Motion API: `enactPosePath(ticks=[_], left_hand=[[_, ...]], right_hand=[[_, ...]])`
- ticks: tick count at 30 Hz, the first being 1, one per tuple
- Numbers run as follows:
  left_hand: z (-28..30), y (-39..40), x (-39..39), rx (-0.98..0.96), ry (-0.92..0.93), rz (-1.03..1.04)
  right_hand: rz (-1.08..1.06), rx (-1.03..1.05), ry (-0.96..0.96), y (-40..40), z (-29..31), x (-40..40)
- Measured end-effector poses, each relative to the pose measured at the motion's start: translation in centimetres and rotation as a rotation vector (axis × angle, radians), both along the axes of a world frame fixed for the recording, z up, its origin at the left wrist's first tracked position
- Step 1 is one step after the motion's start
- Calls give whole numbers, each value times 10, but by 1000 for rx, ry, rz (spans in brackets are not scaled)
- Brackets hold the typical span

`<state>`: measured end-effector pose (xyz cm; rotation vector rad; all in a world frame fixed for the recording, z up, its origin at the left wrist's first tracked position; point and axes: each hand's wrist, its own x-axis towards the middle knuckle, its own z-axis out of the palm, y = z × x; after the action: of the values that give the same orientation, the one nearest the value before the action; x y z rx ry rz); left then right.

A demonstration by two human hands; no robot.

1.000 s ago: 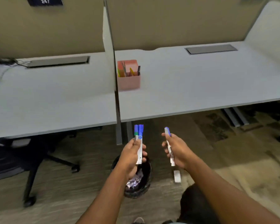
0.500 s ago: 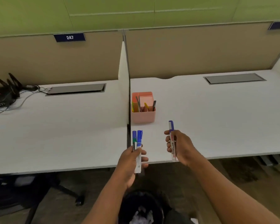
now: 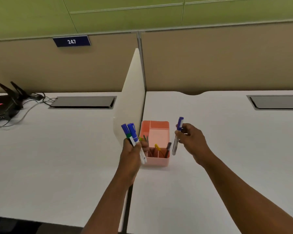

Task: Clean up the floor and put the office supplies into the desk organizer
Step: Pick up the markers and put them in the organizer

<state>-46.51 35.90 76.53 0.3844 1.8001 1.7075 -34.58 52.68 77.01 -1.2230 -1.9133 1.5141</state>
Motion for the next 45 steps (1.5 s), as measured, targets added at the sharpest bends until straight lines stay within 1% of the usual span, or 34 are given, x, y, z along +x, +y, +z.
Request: enactPosePath(ticks=[3, 7, 11, 15, 18, 21, 26, 30, 35, 37, 42, 45], left_hand=[[10, 35, -20, -10, 98, 5], [10, 73, -44, -85, 187, 10], [0, 108, -70, -167, 203, 48], [-22, 130, -92, -259, 214, 38], [-41, 137, -105, -351, 201, 11], [-59, 141, -115, -409, 129, -36], [-82, 142, -123, -443, 29, -115], [-101, 144, -128, -537, 0, -132], [-102, 146, -130, -624, 98, -162], [-98, 147, -128, -648, 100, -192], [-90, 145, -126, -628, 105, -224], [-89, 148, -127, -668, 193, -212]], right_hand=[[0, 13, 7, 29, -1, -24], [3, 42, -29, 56, -12, -50], [36, 96, -50, 74, -23, -77], [110, 138, -57, 79, -30, -108], [204, 184, -49, 78, -39, -134], [295, 217, -82, 76, -46, -158], [479, 179, -262, 73, -67, -185], [557, 192, -379, 75, -77, -195], [588, 314, -454, 73, -83, -200], [576, 363, -468, 72, -87, -201], [568, 363, -454, 71, -93, -196], [579, 383, -445, 73, -96, -190]])
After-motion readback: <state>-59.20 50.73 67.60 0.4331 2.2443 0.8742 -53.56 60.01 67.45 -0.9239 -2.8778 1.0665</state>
